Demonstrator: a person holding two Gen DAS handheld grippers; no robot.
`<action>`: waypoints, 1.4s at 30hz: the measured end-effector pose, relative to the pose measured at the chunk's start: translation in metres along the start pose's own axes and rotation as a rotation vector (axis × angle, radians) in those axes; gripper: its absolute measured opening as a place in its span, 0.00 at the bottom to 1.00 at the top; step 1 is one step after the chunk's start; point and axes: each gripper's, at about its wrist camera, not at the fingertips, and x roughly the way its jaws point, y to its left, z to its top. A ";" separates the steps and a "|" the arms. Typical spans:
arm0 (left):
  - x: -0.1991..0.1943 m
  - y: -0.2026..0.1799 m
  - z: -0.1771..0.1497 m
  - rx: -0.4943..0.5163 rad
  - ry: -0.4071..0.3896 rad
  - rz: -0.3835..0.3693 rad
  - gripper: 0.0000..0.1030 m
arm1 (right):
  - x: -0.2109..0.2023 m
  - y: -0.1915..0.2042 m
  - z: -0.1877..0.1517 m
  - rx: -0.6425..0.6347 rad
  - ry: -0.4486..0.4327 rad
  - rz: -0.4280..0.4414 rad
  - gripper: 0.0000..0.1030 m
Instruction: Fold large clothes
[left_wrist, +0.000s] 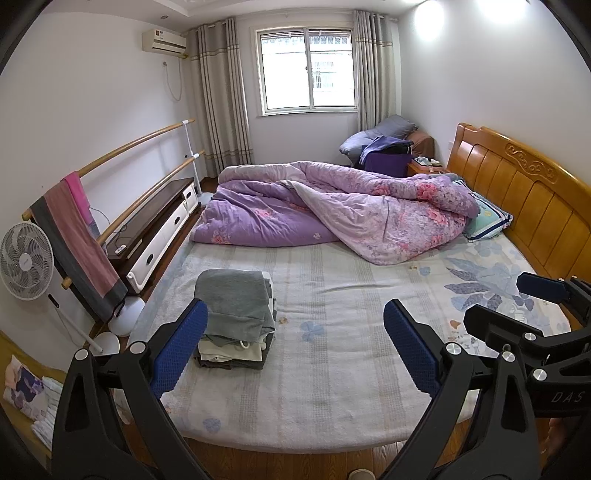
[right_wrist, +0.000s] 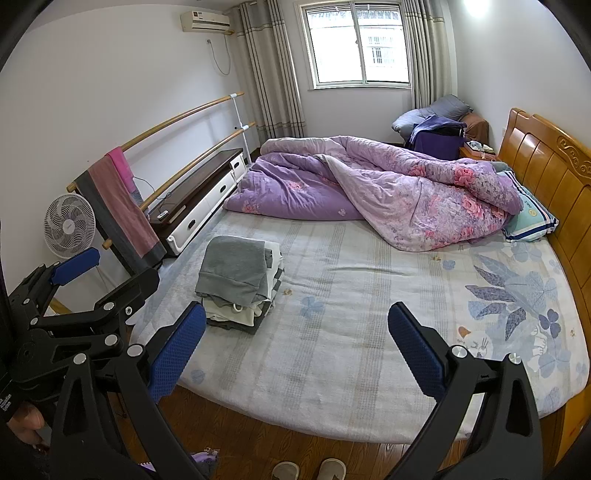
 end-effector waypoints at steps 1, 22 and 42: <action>0.000 0.000 0.000 0.001 0.000 0.001 0.93 | 0.000 0.000 0.000 0.000 0.000 -0.001 0.92; 0.002 0.003 0.003 0.003 0.001 -0.001 0.93 | 0.000 0.000 0.002 0.002 0.002 0.001 0.92; 0.004 0.003 0.005 0.002 0.003 -0.001 0.93 | 0.000 -0.001 0.003 0.003 0.007 0.002 0.92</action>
